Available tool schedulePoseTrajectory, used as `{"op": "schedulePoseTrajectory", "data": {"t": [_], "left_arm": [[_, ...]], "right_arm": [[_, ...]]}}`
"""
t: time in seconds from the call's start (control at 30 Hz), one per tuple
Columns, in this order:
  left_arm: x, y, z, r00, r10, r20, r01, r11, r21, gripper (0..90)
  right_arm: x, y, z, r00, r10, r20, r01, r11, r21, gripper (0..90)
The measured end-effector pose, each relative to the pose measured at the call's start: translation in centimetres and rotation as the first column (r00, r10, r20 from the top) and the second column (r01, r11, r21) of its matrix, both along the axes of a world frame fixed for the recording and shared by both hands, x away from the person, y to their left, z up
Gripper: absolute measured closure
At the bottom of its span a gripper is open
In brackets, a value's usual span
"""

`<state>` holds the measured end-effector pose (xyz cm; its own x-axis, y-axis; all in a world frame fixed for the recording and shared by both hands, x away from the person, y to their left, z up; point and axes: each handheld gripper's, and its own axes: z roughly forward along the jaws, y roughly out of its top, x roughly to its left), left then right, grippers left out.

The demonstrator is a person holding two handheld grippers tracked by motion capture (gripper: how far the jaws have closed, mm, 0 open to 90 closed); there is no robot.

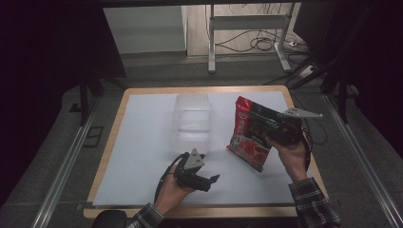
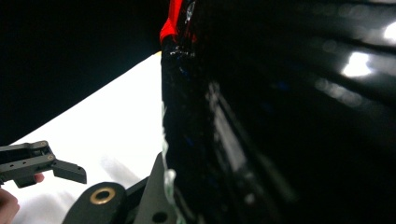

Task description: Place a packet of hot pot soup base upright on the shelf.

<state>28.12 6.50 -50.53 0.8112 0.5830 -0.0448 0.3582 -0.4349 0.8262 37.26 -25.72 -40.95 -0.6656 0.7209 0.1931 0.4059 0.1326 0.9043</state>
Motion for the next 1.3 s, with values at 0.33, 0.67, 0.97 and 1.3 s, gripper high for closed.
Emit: {"op": "schedulePoseTrajectory", "data": {"t": [0.33, 0.67, 0.97, 1.3], "left_arm": [[-1.1, 5.5, -0.2, 0.9939, 0.11, 0.0, -0.11, 0.9939, -0.001, 6.4], [-2.0, 8.2, -1.1, 0.9754, 0.22, 0.018, -0.22, 0.975, 0.031, 3.7], [-2.2, 9.3, -1.4, 0.9613, 0.275, 0.011, -0.275, 0.961, 0.026, 2.6], [-2.2, 9.2, -1.4, 0.9584, 0.285, 0.016, -0.285, 0.9582, 0.025, 2.2]], "right_arm": [[-0.7, -0.1, 1.1, 0.9998, 0.002, 0.022, -0.002, 1.0, 0.006, 76.6], [-0.1, 0.3, 2.1, 0.9992, 0.02, 0.034, -0.021, 1.0, 0.024, 76.5], [1.1, 1.4, 3.2, 0.999, 0.027, 0.035, -0.028, 0.999, 0.032, 76.4], [2.7, 2.8, 5.6, 0.997, 0.042, 0.064, -0.044, 0.999, 0.026, 76.3]]}}
